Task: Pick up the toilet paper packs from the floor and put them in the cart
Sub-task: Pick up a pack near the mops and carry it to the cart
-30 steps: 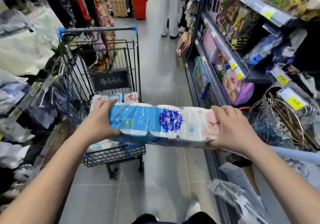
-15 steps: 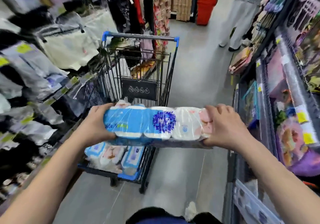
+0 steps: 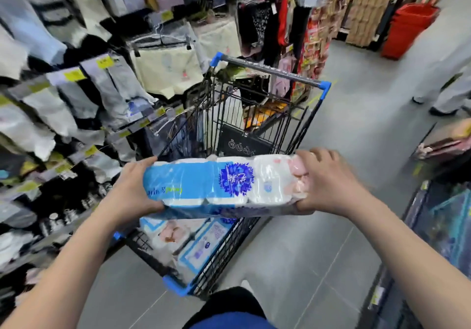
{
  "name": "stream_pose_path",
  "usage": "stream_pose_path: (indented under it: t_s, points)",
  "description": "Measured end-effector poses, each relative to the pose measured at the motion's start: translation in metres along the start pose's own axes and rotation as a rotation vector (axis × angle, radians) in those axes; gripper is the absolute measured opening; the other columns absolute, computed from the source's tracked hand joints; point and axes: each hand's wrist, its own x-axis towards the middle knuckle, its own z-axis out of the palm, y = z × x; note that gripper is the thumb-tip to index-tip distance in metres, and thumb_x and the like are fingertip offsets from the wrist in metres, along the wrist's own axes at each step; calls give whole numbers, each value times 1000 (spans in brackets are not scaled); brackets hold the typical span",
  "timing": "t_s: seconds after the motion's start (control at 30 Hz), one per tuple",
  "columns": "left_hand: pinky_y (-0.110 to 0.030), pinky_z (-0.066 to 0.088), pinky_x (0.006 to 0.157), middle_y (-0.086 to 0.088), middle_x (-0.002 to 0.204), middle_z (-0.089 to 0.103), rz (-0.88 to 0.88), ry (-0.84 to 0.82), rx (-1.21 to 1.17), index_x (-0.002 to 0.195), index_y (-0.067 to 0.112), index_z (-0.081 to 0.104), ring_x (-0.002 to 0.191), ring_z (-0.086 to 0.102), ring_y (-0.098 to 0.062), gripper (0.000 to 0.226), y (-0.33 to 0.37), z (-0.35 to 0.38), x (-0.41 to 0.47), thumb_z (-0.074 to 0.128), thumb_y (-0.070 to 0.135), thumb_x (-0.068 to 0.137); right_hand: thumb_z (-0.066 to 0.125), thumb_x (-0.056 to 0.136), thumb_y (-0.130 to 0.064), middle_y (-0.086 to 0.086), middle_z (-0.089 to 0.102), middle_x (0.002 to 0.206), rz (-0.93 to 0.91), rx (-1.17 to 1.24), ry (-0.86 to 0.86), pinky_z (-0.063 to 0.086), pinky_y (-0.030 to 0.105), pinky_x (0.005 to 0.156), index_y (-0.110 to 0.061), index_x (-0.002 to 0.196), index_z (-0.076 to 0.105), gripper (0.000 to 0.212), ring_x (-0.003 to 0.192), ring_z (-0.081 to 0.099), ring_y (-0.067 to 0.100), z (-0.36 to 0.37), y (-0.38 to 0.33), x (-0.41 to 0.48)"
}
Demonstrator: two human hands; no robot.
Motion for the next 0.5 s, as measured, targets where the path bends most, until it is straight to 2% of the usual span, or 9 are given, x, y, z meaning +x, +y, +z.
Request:
stream_pose_path:
  t_s: [0.27, 0.4, 0.5]
  points:
    - [-33, 32, 113, -7, 136, 41, -152, 126, -66, 149, 20, 37, 132, 39, -22, 112, -26, 12, 30, 91, 19, 50, 74, 39, -76, 6, 44, 139, -209, -126, -12, 43, 45, 106, -30, 147, 34, 124, 128, 41, 32, -18, -16, 112]
    - [-27, 30, 108, -8, 141, 40, -237, 153, -90, 150, 20, 35, 131, 37, -20, 112, -42, 27, 38, 89, 23, 52, 63, 38, -90, 6, 42, 141, -316, -162, -32, 40, 47, 109, -27, 149, 32, 132, 130, 40, 32, -13, -27, 154]
    - [-29, 30, 108, -8, 142, 39, -307, 166, -107, 150, 19, 33, 133, 34, -20, 113, -51, 40, 34, 88, 25, 52, 60, 38, -97, 5, 39, 141, -396, -187, -64, 39, 48, 111, -26, 151, 28, 138, 131, 38, 31, -2, -35, 179]
